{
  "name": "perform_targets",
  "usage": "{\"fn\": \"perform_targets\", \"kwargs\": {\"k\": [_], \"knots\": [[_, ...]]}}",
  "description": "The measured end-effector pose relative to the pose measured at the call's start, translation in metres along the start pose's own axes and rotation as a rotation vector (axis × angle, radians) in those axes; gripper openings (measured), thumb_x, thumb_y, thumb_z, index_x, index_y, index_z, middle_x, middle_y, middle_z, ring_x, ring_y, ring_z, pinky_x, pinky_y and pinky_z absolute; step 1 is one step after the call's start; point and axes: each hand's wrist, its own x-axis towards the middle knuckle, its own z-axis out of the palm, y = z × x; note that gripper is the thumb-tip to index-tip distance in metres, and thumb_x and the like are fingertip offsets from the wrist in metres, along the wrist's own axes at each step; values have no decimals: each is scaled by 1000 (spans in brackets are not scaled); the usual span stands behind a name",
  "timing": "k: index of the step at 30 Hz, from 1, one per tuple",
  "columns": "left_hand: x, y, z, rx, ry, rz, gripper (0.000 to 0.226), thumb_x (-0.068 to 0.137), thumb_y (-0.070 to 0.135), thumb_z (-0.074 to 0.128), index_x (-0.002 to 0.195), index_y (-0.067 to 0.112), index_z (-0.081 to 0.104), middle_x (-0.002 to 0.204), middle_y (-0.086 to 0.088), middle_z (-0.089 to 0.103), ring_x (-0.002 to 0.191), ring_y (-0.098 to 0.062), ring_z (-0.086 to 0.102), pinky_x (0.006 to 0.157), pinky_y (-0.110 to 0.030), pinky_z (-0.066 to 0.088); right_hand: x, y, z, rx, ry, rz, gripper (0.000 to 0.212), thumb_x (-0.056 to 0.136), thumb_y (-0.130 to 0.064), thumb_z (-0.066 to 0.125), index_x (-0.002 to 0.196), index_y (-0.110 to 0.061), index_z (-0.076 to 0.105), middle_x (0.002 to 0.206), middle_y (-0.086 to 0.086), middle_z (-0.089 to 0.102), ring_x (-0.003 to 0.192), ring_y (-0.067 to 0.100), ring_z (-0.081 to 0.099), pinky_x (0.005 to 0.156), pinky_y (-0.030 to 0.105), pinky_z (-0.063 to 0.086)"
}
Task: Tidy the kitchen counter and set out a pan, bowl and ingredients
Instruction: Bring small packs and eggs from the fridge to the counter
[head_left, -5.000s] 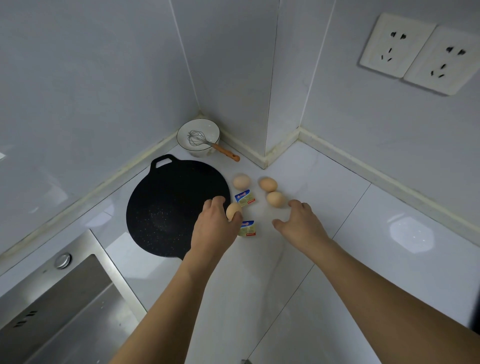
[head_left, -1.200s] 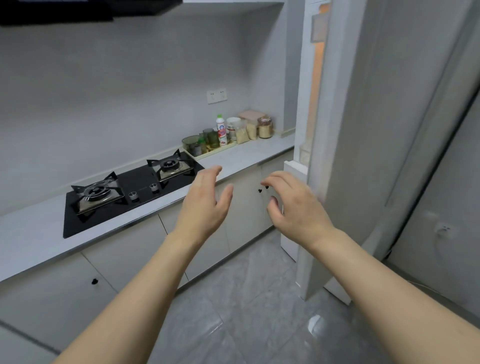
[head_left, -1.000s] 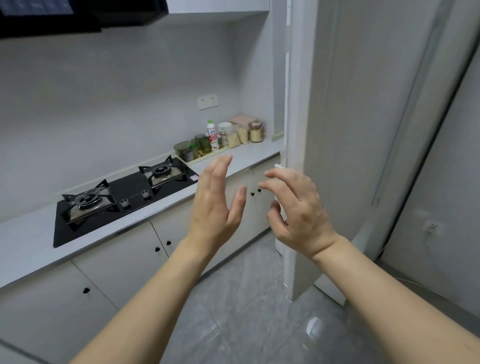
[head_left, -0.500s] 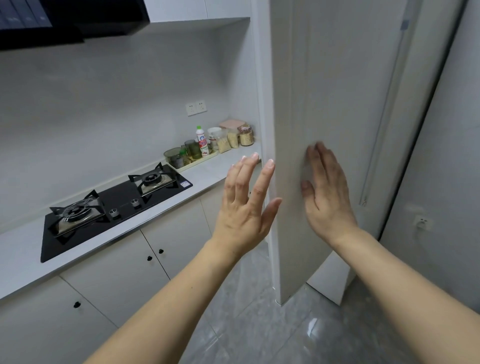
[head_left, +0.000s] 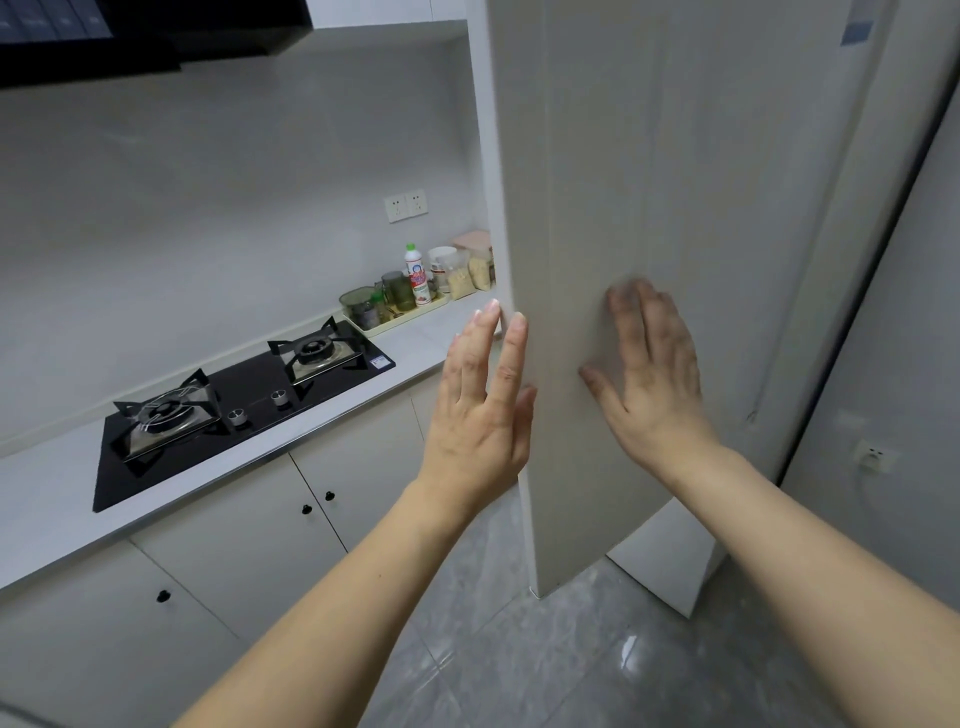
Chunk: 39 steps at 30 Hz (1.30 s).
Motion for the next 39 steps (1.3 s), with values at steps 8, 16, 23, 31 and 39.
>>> {"fn": "perform_targets", "kwargs": {"k": [8, 16, 23, 31, 39], "knots": [[9, -27, 15, 68, 42, -48, 69, 86, 2, 57, 147, -4, 23, 154, -24, 17, 147, -37, 15, 111, -60, 29, 37, -3, 23, -121, 17, -73, 76, 90, -52, 38, 154, -27, 6, 162, 2, -2, 149, 24, -6, 119, 42, -8], [33, -64, 41, 141, 36, -38, 78, 79, 11, 62, 148, -2, 29, 156, -17, 13, 146, -44, 12, 117, -57, 22, 79, 7, 55, -276, 131, -211, 79, 87, -53, 46, 154, -27, 12, 160, 5, 4, 148, 29, 3, 119, 51, 3], [54, -96, 72, 146, 65, -87, 71, 77, 12, 58, 145, 4, 40, 155, -17, 13, 143, -54, 4, 120, -54, 8, 116, 17, 79, -385, 194, -265, 80, 88, -56, 49, 154, -27, 13, 160, 6, 8, 148, 30, 8, 118, 53, 11], [72, -138, 99, 146, 82, -99, 67, 84, 25, 64, 144, 4, 42, 154, -18, 15, 141, -59, 4, 119, -56, 7, 148, 28, 107, -462, 214, -258, 80, 88, -56, 49, 154, -29, 11, 160, 5, 6, 147, 30, 9, 118, 54, 10], [86, -191, 129, 162, 56, -62, 63, 93, 36, 59, 146, 8, 39, 155, -18, 12, 142, -56, 5, 120, -56, 11, 183, 32, 137, -522, 261, -264, 82, 88, -54, 50, 154, -28, 9, 160, 7, 9, 146, 32, 13, 116, 56, 15]]}}
